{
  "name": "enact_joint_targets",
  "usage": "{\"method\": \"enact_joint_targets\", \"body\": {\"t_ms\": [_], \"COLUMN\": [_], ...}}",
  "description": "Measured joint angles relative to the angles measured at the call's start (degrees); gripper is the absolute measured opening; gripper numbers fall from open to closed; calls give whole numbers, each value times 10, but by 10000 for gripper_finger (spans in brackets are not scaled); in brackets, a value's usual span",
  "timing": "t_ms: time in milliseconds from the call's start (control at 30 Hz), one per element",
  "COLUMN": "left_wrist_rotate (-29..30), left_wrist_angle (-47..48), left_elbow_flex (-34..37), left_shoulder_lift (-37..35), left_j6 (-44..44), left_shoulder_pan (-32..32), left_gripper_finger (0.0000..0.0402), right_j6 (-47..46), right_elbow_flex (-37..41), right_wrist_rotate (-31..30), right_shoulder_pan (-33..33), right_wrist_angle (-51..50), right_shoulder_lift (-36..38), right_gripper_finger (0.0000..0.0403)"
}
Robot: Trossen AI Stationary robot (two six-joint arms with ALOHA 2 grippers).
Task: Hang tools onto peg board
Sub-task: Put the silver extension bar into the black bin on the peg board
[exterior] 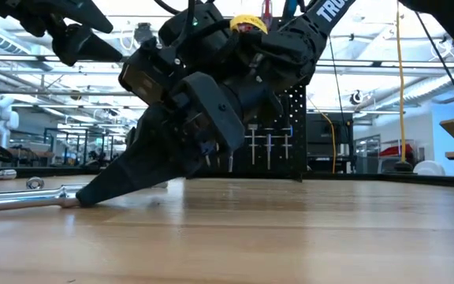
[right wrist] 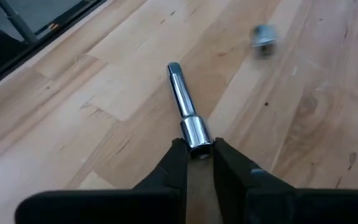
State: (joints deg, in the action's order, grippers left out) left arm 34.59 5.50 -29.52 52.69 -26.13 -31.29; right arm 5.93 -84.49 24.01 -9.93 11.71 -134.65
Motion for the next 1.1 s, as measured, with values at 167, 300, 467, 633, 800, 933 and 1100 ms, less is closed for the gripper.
{"method": "enact_joint_targets", "body": {"t_ms": [167, 300, 467, 633, 800, 933, 1100], "left_wrist_rotate": [-6, -12, -12, -61, -78, -110, -163], "left_wrist_angle": [0, -1, -96, -234, -348, -399, -444], "left_elbow_flex": [0, 0, 28, 83, 106, 101, 83], "left_shoulder_lift": [0, 0, 9, 49, 129, 194, 263], "left_j6": [0, 9, 6, -63, -81, -66, -13], "left_shoulder_pan": [0, -9, -17, -4, 27, 64, 95], "left_gripper_finger": [294, 294, 294, 294, 294, 294, 294], "right_j6": [-9, -14, 2, -10, -17, -18, -18], "right_elbow_flex": [2, 6, 4, 9, 18, 18, 18], "right_wrist_rotate": [6, -15, -159, -328, -372, -372, -372], "right_shoulder_pan": [2, 3, 0, -9, -22, -34, -48], "right_wrist_angle": [-77, -167, -297, -382, -383, -378, -377], "right_shoulder_lift": [27, 76, 159, 224, 260, 266, 265], "right_gripper_finger": [40, 40, 40, 40, 40, 40, 40]}}
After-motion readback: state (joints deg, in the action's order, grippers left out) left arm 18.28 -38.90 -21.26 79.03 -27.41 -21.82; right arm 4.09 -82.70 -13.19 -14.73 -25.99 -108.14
